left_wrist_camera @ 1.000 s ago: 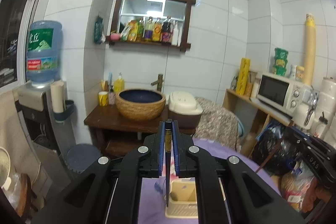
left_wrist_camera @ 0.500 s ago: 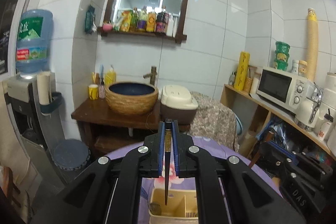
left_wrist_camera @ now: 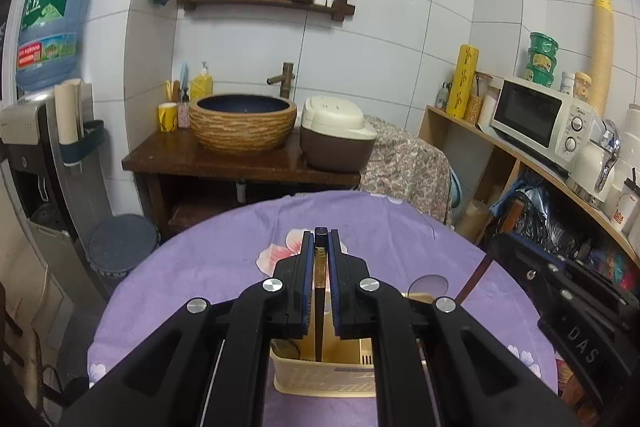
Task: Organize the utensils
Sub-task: 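Open both tools releasing the chopsticks into the holder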
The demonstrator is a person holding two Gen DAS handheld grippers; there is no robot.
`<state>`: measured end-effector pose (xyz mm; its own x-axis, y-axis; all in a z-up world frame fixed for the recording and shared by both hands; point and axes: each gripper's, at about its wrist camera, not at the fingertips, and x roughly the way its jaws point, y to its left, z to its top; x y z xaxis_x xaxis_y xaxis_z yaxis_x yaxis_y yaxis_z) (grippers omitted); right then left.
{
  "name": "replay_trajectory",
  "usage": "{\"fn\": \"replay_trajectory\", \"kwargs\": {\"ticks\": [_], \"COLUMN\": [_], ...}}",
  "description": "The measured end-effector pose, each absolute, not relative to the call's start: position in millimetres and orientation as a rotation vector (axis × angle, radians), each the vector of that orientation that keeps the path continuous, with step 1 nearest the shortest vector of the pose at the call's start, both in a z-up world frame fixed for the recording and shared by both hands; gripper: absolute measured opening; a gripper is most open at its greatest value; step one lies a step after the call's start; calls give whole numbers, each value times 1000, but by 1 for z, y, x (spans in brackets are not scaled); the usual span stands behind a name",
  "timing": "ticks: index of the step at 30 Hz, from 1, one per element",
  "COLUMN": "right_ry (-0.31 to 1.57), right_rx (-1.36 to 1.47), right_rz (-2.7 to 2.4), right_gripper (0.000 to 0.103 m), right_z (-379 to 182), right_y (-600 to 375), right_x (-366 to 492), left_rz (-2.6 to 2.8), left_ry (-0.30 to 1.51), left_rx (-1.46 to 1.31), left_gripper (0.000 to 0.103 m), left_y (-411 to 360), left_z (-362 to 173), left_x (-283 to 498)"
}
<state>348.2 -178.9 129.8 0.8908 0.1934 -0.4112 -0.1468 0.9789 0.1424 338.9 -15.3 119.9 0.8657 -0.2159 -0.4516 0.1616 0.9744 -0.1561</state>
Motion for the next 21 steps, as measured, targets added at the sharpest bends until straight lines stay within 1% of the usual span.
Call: {"fn": "replay_trajectory", "kwargs": {"ticks": [6, 7, 8, 9, 10, 11, 13, 15, 16, 18, 20, 21], "right_ry": [417, 418, 415, 398, 384, 373, 372, 388, 400, 423, 471, 493], "right_rx": [106, 105, 108, 121, 132, 133, 128, 128, 115, 74, 12, -9], "right_rz": [158, 155, 152, 154, 156, 155, 145, 124, 106, 72, 33, 19], "right_gripper": [10, 19, 37, 46, 55, 55, 55, 55, 56, 60, 67, 67], "right_z": [127, 127, 125, 125, 125, 125, 124, 118, 113, 102, 80, 72], "right_y": [-181, -182, -183, -186, -188, -190, -194, -200, -203, -207, -208, -209], "right_x": [346, 346, 344, 340, 337, 333, 326, 316, 308, 296, 279, 274], "left_rz": [-202, -204, -208, -215, -217, -216, -213, -213, -214, -196, -153, -152], "left_ry": [490, 491, 490, 488, 485, 473, 444, 448, 460, 477, 513, 552], "left_rx": [-110, -110, -110, -112, -113, -119, -130, -121, -102, -59, -3, 14], "left_gripper": [9, 10, 14, 31, 58, 75, 79, 86, 91, 93, 92, 92], "left_y": [-15, -15, -15, -14, -14, -12, -8, -5, -2, 0, 3, 5], "left_z": [118, 118, 118, 120, 120, 121, 123, 120, 115, 104, 83, 69], "left_x": [337, 336, 335, 331, 329, 324, 310, 298, 288, 277, 261, 254]}}
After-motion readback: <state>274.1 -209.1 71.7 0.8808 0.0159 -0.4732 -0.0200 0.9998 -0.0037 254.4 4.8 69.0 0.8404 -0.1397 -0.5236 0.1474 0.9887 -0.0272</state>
